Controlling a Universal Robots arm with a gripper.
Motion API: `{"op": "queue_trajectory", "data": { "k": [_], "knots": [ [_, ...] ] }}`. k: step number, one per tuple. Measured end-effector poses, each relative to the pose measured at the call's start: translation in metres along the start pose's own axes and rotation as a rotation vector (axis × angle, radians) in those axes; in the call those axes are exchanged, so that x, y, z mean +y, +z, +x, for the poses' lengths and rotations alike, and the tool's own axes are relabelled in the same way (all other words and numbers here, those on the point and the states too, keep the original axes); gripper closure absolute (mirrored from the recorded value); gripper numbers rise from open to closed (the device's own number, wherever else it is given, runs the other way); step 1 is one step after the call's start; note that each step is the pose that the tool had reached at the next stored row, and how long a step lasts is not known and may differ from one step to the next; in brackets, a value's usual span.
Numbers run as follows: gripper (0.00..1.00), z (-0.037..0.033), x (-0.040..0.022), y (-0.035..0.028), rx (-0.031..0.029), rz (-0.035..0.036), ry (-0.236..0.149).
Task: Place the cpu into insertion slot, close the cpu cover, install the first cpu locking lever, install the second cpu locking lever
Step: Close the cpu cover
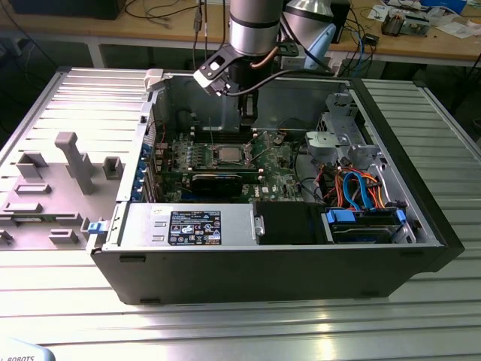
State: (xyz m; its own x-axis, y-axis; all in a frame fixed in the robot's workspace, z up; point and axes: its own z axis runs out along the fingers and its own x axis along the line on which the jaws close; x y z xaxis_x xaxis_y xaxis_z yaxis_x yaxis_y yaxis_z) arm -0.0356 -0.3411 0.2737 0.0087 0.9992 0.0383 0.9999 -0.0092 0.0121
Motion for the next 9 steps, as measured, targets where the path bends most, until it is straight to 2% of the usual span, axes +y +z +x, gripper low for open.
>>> {"op": "queue_trajectory", "data": {
  "k": [9],
  "knots": [
    [0.89,0.0000,0.0024,0.0000,-0.0001,0.0000,0.000]
  ]
}}
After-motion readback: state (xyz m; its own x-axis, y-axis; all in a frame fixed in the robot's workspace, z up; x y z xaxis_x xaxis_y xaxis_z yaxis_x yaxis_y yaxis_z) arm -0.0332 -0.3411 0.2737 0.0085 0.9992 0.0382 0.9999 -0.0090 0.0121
